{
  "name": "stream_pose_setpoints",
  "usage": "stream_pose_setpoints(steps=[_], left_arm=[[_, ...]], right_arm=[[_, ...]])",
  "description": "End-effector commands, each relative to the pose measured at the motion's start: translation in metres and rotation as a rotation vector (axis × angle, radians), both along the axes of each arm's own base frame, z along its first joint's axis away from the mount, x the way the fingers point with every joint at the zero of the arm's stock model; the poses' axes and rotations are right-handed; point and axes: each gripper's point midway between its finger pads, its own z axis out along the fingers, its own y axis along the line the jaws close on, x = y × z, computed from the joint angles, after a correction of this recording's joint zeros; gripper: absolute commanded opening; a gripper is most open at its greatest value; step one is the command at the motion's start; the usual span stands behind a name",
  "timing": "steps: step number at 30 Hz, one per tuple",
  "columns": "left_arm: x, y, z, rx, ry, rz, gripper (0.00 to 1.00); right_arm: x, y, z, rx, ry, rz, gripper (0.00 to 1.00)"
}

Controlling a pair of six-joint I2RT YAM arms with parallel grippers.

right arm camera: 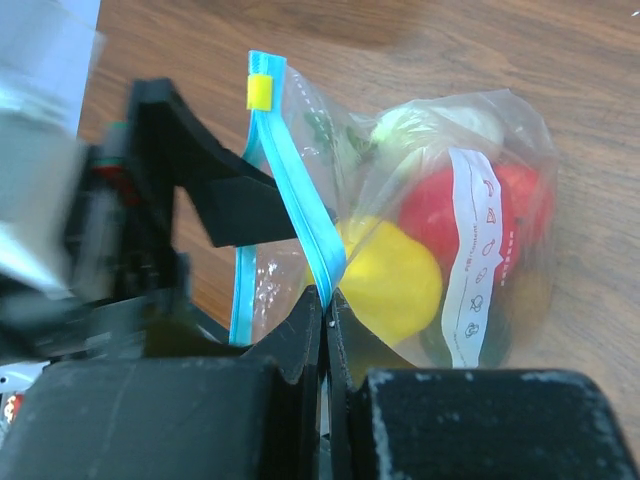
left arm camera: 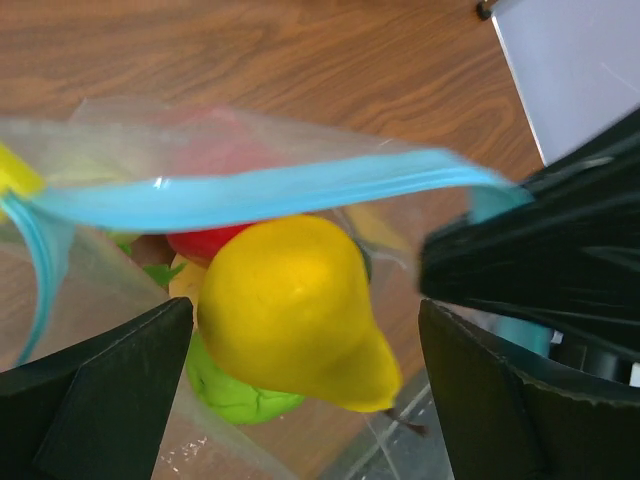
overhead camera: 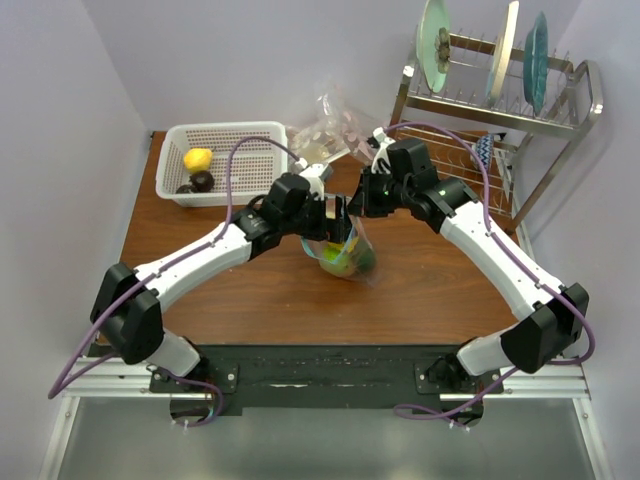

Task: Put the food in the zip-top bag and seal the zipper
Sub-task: Place the fake fruit in the zipper food storage bag, then adjust the zipper food storage bag at the center of the board.

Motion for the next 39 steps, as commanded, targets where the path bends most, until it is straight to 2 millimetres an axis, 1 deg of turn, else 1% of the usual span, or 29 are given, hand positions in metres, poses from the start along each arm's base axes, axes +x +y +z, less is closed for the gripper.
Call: stream_pose_setpoints(steps=[1, 2, 3, 4, 5, 6, 7, 8, 9, 11, 12, 14, 15, 16, 17, 18, 20, 21, 23, 26, 28, 29, 30, 32, 33, 35, 36, 37, 39], left_arm=[[-0.003, -0.001, 0.058, -0.009, -0.072, -0.039, 1.0], [-0.003, 0.001, 0.064, -0.002, -0.077, -0.041, 1.0], [-0.003, 0.001, 0.079, -0.01, -0.094, -0.04, 1.0], [-0.006, 0.007, 0.076, 0.022, -0.071, -0.035, 1.0], [-0.007, 0.009, 0.081, 0.028, -0.077, -0.034, 1.0], [-0.009, 0.01, 0.091, 0.02, -0.087, -0.037, 0.99], [-0.011, 0.014, 0.09, 0.039, -0.076, -0.033, 0.98], [-0.014, 0.018, 0.095, 0.038, -0.085, -0.029, 0.97], [-0.015, 0.024, 0.091, 0.06, -0.08, -0.013, 0.96], [-0.017, 0.034, 0.093, 0.072, -0.089, 0.012, 0.93], [-0.017, 0.041, 0.084, 0.099, -0.083, 0.037, 0.93], [-0.02, 0.049, 0.08, 0.113, -0.082, 0.065, 0.92], [-0.02, 0.056, 0.068, 0.14, -0.07, 0.091, 0.91], [-0.024, 0.058, 0.066, 0.136, -0.067, 0.091, 0.91], [-0.021, 0.065, 0.061, 0.153, -0.065, 0.128, 0.9], [-0.021, 0.071, 0.047, 0.18, -0.053, 0.149, 0.87], [-0.021, 0.074, 0.038, 0.186, -0.041, 0.168, 0.8], [-0.019, 0.078, 0.027, 0.194, -0.026, 0.182, 0.75], [-0.018, 0.078, 0.019, 0.187, -0.014, 0.189, 0.73], [-0.01, 0.085, 0.004, 0.193, 0.012, 0.215, 0.73], [-0.004, 0.088, -0.005, 0.17, 0.033, 0.218, 0.69], [-0.004, 0.088, -0.008, 0.153, 0.047, 0.207, 0.66], [-0.001, 0.086, -0.011, 0.111, 0.056, 0.188, 0.56], [-0.001, 0.085, -0.014, 0.069, 0.07, 0.172, 0.45], [0.0, 0.078, -0.007, 0.027, 0.048, 0.142, 0.35], [0.0, 0.072, 0.0, -0.003, 0.033, 0.113, 0.25], [-0.002, 0.066, 0.005, -0.03, 0.026, 0.081, 0.07], [-0.002, 0.063, 0.009, -0.043, 0.021, 0.069, 0.0], [-0.002, 0.06, 0.017, -0.061, 0.013, 0.052, 0.0]], right_arm=[[0.004, 0.002, 0.03, 0.042, -0.084, -0.007, 0.0], [0.005, 0.001, 0.03, 0.04, -0.086, -0.011, 0.0], [0.005, 0.0, 0.029, 0.037, -0.085, -0.013, 0.0], [0.005, 0.0, 0.028, 0.034, -0.086, -0.015, 0.0], [0.006, 0.0, 0.027, 0.032, -0.083, -0.016, 0.0], [0.006, -0.001, 0.027, 0.033, -0.086, -0.018, 0.0], [0.005, 0.0, 0.026, 0.029, -0.082, -0.015, 0.0], [0.006, 0.0, 0.026, 0.029, -0.084, -0.017, 0.0], [0.006, -0.001, 0.026, 0.028, -0.083, -0.017, 0.0], [0.006, -0.001, 0.026, 0.027, -0.088, -0.017, 0.0], [0.006, -0.001, 0.026, 0.028, -0.087, -0.018, 0.0], [0.007, -0.001, 0.025, 0.027, -0.086, -0.018, 0.0], [0.007, -0.001, 0.025, 0.028, -0.085, -0.018, 0.0], [0.007, 0.0, 0.024, 0.027, -0.084, -0.017, 0.0], [0.006, -0.001, 0.024, 0.028, -0.082, -0.018, 0.0], [0.006, 0.0, 0.023, 0.029, -0.082, -0.017, 0.0], [0.006, 0.0, 0.024, 0.033, -0.081, -0.016, 0.0], [0.006, 0.0, 0.023, 0.033, -0.081, -0.015, 0.0], [0.006, 0.0, 0.023, 0.036, -0.079, -0.014, 0.0], [0.005, 0.001, 0.023, 0.039, -0.078, -0.011, 0.0], [0.005, 0.002, 0.023, 0.04, -0.078, -0.01, 0.0], [0.004, 0.001, 0.023, 0.044, -0.076, -0.011, 0.0], [0.003, 0.002, 0.022, 0.044, -0.071, -0.004, 0.0], [0.002, 0.002, 0.02, 0.045, -0.068, -0.004, 0.0], [0.003, 0.001, 0.019, 0.044, -0.069, -0.008, 0.0], [0.001, 0.001, 0.018, 0.041, -0.065, -0.008, 0.0], [0.001, 0.001, 0.016, 0.038, -0.064, -0.005, 0.0], [0.001, 0.001, 0.016, 0.037, -0.063, -0.005, 0.0], [0.0, -0.001, 0.015, 0.029, -0.066, -0.004, 0.0]])
